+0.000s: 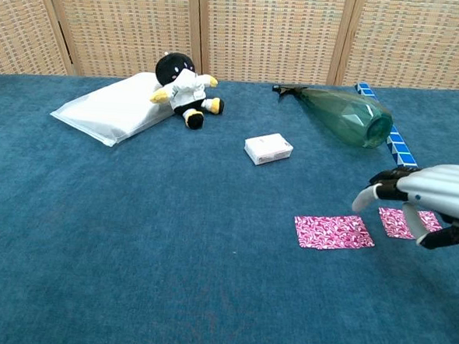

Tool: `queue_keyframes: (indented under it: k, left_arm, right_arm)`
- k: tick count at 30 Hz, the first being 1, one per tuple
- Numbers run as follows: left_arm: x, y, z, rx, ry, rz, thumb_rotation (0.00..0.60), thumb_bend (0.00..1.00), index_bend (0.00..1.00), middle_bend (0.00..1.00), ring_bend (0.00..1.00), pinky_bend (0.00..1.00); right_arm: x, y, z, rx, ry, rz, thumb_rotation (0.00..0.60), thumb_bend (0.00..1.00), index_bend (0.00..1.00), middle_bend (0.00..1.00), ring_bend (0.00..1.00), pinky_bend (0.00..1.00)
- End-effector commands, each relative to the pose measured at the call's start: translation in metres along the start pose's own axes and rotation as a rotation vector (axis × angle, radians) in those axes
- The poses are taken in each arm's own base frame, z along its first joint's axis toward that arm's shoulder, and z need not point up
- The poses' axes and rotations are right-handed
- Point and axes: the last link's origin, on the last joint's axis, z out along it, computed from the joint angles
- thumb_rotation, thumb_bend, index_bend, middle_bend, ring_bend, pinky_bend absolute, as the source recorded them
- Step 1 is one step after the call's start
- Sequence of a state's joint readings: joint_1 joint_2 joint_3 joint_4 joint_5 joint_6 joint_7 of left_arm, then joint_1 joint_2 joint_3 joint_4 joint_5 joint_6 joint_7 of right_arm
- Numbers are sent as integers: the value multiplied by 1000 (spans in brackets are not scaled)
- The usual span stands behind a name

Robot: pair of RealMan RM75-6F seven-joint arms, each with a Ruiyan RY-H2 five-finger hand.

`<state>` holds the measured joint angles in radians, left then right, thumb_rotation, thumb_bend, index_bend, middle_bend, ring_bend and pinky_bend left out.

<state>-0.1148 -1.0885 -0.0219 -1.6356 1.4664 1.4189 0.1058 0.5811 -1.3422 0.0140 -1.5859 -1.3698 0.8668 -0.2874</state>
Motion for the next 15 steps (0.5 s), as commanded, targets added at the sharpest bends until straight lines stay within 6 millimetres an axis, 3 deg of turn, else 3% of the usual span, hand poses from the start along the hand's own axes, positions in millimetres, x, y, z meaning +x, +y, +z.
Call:
queue_keyframes:
  k: [1,7,15]
  left_arm:
    - [0,0,0,0,0,0,600,16,0,0,0,0]
    - [0,0,0,-1,-1,-2,600,16,0,0,0,0]
    - [0,0,0,0,1,-1,600,16,0,0,0,0]
  right_arm:
    - [-8,-9,6,9,-29,-10,600,1000,208,166,0,0]
    - [-16,-13,7,8,-55,-28,600,1000,209,165,0,0]
    - [-25,-20,-13,48,-109,-63,600,1000,209,165,0,0]
